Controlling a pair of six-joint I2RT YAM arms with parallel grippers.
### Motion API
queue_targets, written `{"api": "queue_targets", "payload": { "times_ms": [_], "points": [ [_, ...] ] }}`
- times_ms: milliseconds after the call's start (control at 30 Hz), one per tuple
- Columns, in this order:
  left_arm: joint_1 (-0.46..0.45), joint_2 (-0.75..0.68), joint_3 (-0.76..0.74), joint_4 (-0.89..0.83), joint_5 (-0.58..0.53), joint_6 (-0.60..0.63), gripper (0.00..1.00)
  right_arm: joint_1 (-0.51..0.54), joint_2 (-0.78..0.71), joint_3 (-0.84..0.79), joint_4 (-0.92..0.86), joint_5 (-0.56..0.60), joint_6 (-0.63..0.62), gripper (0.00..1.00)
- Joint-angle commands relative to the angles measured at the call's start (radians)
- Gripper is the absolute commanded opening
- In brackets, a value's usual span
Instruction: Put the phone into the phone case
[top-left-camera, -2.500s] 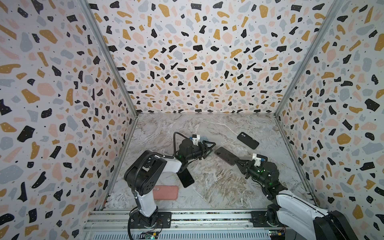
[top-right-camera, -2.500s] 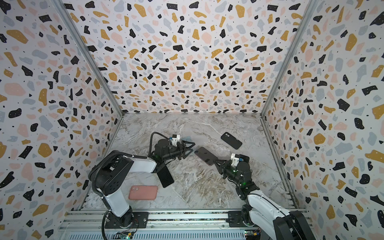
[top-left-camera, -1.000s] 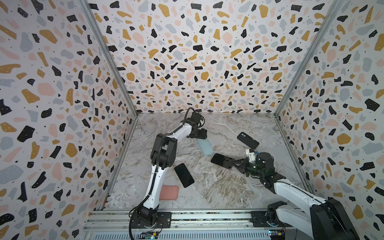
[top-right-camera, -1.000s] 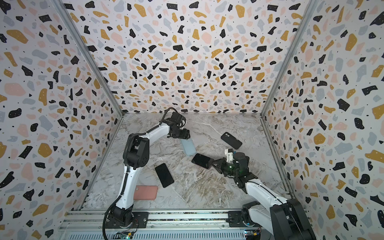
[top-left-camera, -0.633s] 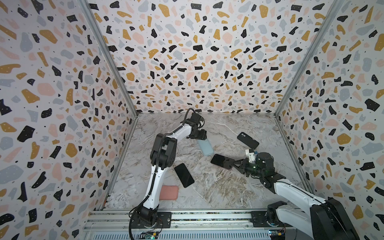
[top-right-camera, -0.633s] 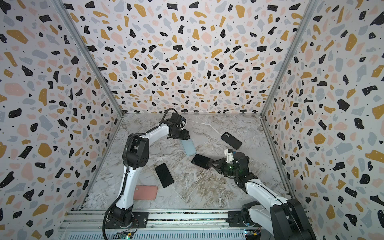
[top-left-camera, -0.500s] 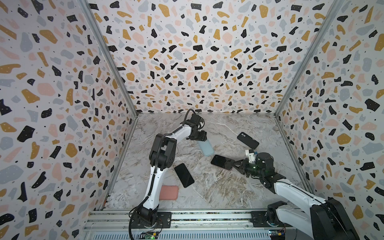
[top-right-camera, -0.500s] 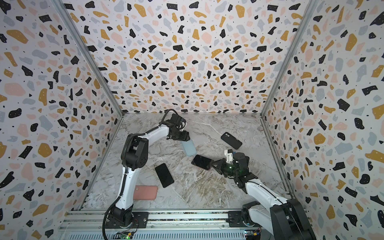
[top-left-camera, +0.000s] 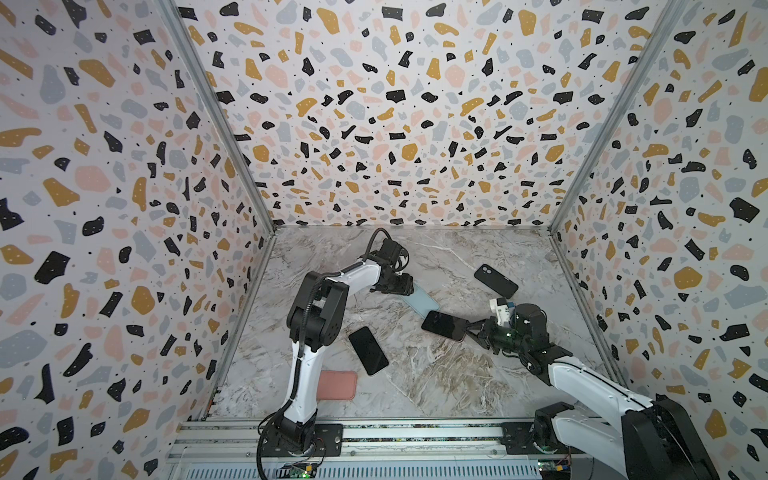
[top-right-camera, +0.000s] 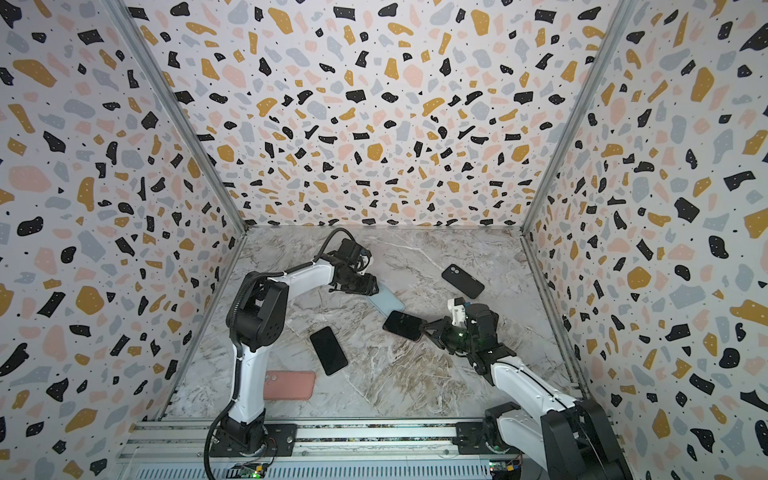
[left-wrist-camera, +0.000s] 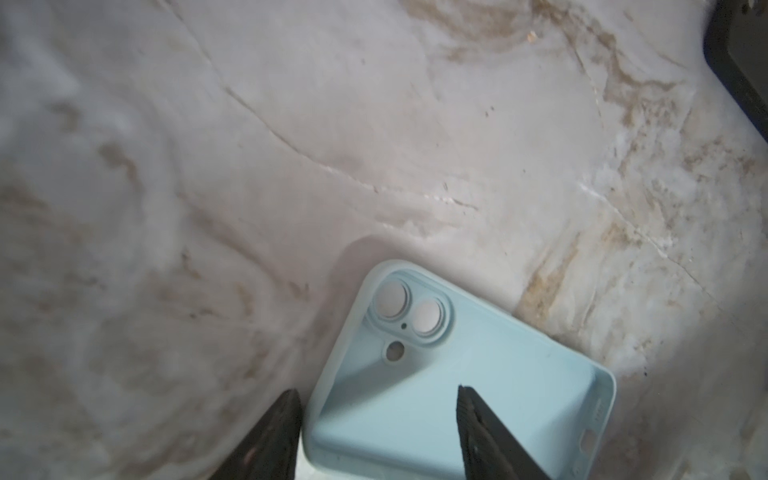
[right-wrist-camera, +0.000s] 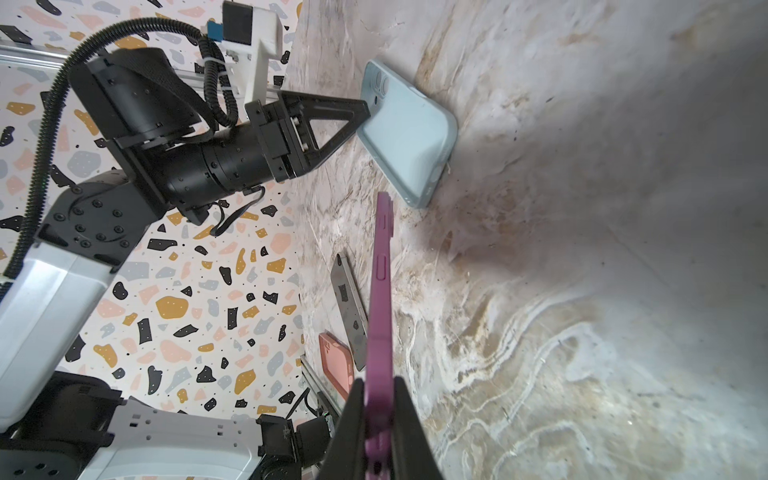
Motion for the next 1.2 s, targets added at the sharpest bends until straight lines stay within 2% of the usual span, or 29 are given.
{"api": "queue_targets", "payload": {
  "times_ms": [0, 233, 500, 667, 1000, 1167],
  "points": [
    [-0.028, -0.044, -0.062, 0.024, 0.000, -0.007, 0.56, -0.004, -0.018, 0.052, 0.030, -0.035, -0.024, 0.00],
    [-0.032, -0.067, -0.069, 0.025, -0.126, -0.009, 0.47, -0.004, -0.018, 0.064, 0.004, -0.027, -0.045, 0.00],
    [-0.057, 0.031, 0.081, -0.021, -0.164, 0.039, 0.46, -0.004, -0.019, 0.088, -0.029, -0.031, -0.061, 0.00],
    [-0.068, 0.049, 0.090, -0.014, -0.159, 0.044, 0.43, -0.012, -0.030, 0.096, -0.053, -0.031, -0.074, 0.00],
    [-0.068, 0.055, 0.087, -0.025, -0.193, 0.045, 0.20, -0.024, -0.041, 0.099, -0.077, -0.030, -0.090, 0.00],
    [-0.069, 0.035, 0.059, -0.020, -0.208, 0.042, 0.12, -0.026, -0.045, 0.101, -0.086, -0.026, -0.097, 0.00]
  ]
}}
